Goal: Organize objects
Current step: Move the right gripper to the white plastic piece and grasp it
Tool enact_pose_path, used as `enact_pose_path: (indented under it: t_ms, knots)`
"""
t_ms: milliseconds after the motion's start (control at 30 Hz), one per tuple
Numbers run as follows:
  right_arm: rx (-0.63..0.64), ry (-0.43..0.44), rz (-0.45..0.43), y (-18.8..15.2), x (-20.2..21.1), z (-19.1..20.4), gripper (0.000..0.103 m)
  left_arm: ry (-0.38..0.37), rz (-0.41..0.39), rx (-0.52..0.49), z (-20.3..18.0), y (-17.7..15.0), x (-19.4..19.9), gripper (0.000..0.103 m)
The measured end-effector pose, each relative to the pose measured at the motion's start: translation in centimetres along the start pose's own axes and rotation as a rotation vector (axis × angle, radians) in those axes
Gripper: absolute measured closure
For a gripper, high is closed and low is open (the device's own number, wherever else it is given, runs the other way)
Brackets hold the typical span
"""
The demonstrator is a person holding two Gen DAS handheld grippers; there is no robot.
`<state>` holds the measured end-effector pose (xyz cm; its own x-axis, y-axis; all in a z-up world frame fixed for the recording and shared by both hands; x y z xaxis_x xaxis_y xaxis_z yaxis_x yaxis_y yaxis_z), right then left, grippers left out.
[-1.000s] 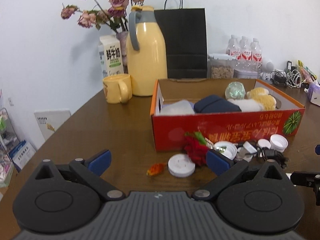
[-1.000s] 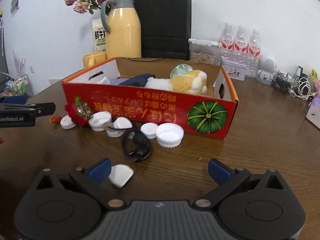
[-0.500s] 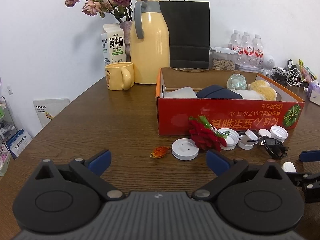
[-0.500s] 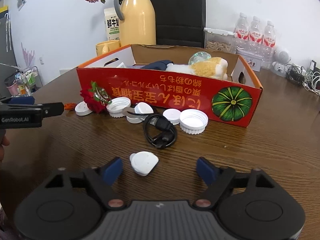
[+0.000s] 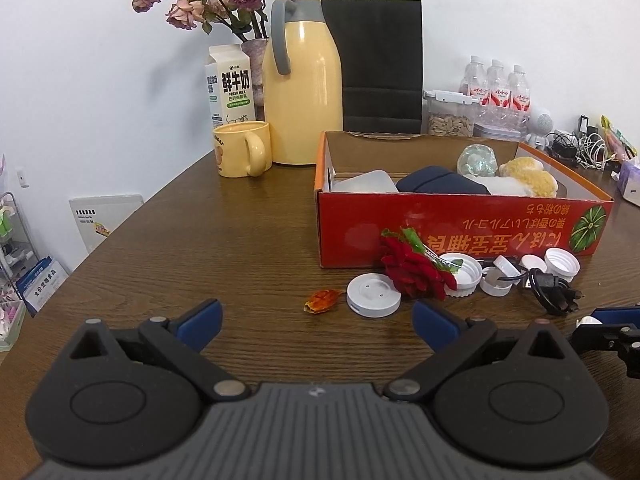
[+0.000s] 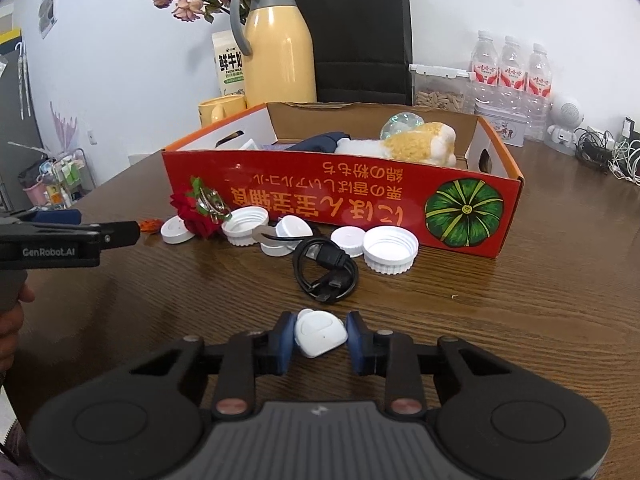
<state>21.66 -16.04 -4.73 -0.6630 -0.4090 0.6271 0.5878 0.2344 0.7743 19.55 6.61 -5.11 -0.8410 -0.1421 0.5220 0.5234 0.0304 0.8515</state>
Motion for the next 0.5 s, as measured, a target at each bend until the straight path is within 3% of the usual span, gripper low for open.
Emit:
enact_pose_path:
  t_ms: [300,500]
  knots:
    - [-0.033,-0.045,-0.060,1.0,0.9,-2.1,0.076,0.035,0.003,-0.006,0.7,0.6,-0.6,0.000]
    - [-0.049,-0.090,-0.090,2.0,0.7,-4.0,0.076,0.074,0.054,-0.006,1.8,0.8,-2.3,0.000]
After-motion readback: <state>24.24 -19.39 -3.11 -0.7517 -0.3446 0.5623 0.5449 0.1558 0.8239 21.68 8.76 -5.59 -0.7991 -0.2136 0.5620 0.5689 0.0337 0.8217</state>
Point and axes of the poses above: each gripper's, at about its wrist camera, not at the fingertips, and x roughly against the way its jaws point, z to its left, y to its top, the point moved 8 cm from there along -x, roughly the way its jaws point
